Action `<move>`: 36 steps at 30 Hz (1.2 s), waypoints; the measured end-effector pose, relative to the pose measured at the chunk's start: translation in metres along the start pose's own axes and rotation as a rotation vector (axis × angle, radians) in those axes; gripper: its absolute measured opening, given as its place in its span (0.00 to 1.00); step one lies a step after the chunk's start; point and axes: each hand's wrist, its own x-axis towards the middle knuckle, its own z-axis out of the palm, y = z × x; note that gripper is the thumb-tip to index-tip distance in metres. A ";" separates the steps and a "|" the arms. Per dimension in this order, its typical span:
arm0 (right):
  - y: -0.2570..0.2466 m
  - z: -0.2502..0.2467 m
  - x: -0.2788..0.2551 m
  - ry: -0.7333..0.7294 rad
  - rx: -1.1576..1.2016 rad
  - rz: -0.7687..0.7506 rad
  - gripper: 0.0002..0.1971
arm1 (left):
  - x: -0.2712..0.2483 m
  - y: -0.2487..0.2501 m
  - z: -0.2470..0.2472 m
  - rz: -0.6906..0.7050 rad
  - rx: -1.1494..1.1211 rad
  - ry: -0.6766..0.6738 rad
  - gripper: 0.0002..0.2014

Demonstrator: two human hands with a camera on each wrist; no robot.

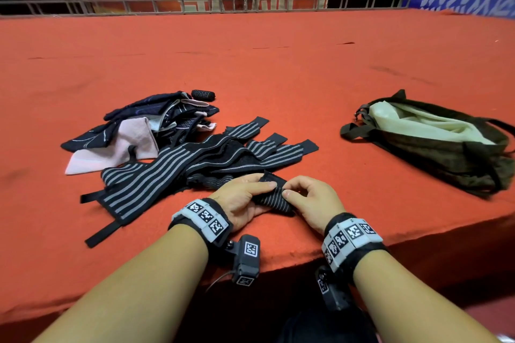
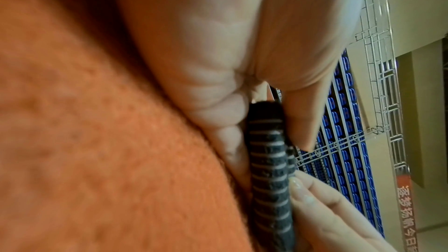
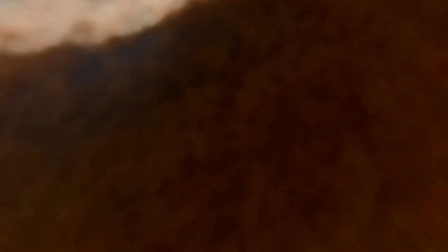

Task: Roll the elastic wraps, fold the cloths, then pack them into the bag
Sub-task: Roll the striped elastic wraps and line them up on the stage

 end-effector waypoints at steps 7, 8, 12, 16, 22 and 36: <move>-0.004 0.002 0.005 0.043 0.269 0.178 0.16 | 0.001 -0.001 -0.001 0.056 -0.043 0.062 0.08; -0.004 0.002 0.006 0.010 0.278 0.182 0.12 | 0.001 -0.001 -0.002 0.056 -0.043 0.067 0.08; -0.005 0.000 0.006 -0.034 0.238 0.153 0.06 | 0.003 -0.001 -0.001 0.060 -0.002 0.089 0.11; 0.003 0.003 0.010 0.029 0.154 0.134 0.11 | 0.004 -0.003 0.003 0.054 0.070 0.108 0.16; 0.007 0.007 0.011 0.116 0.142 0.107 0.11 | 0.000 0.000 0.009 0.003 0.090 0.052 0.16; 0.007 0.002 0.011 0.188 0.320 0.164 0.11 | 0.002 0.002 0.011 -0.038 0.125 0.048 0.11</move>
